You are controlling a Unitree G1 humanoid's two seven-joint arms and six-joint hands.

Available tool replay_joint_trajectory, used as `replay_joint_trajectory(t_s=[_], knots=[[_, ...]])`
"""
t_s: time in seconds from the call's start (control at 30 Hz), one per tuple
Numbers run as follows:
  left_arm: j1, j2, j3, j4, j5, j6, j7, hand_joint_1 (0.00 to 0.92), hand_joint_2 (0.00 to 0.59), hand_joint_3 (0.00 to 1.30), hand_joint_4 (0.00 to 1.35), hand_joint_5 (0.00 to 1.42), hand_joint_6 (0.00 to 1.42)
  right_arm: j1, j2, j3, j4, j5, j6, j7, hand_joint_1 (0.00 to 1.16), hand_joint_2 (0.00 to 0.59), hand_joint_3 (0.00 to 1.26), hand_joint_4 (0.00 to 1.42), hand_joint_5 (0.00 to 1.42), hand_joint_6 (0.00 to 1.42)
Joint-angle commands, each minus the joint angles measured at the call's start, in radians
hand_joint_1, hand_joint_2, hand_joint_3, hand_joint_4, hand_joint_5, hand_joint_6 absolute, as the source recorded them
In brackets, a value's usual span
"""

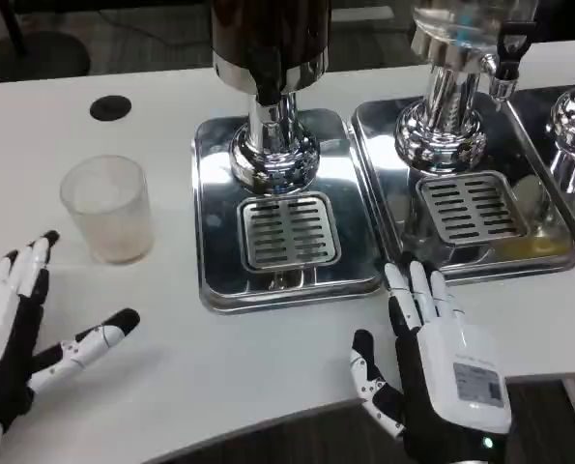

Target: Grasp the cup under the faucet to collect the drink, then remove the cup.

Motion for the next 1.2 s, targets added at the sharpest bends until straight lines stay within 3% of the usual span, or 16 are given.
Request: replay_joint_trajectory(t_s=[0.03, 0.37, 0.67, 1.2], knots=[[-0.031, 0.013, 0.006, 0.045, -0.007, -0.022, -0.009, 0.0, 0.034, 0.0, 0.0, 0.0, 0.05, 0.008, -0.003, -0.009, -0.018, 0.005, -0.014, -0.004, 0.54, 0.536, 0.1, 0.0, 0.0, 0.11], [-0.173, 0.016, -0.002, 0.209, -0.036, -0.076, -0.074, 0.0, 0.022, 0.0, 0.0, 0.0, 0.07, 0.001, 0.005, -0.009, -0.026, 0.002, -0.005, 0.003, 0.54, 0.536, 0.1, 0.0, 0.0, 0.11], [-0.299, 0.002, -0.016, 0.392, -0.052, -0.131, -0.05, 0.001, 0.026, 0.0, 0.0, 0.03, 0.1, 0.012, 0.011, -0.011, -0.037, 0.0, 0.003, 0.001, 0.53, 0.545, 0.12, 0.0, 0.0, 0.11], [-0.478, 0.004, -0.048, 0.569, -0.053, -0.134, -0.061, 0.032, 0.032, 0.0, 0.0, 0.05, 0.11, 0.011, 0.026, -0.01, -0.033, -0.001, 0.0, -0.008, 0.52, 0.546, 0.18, 0.0, 0.0, 0.14]])
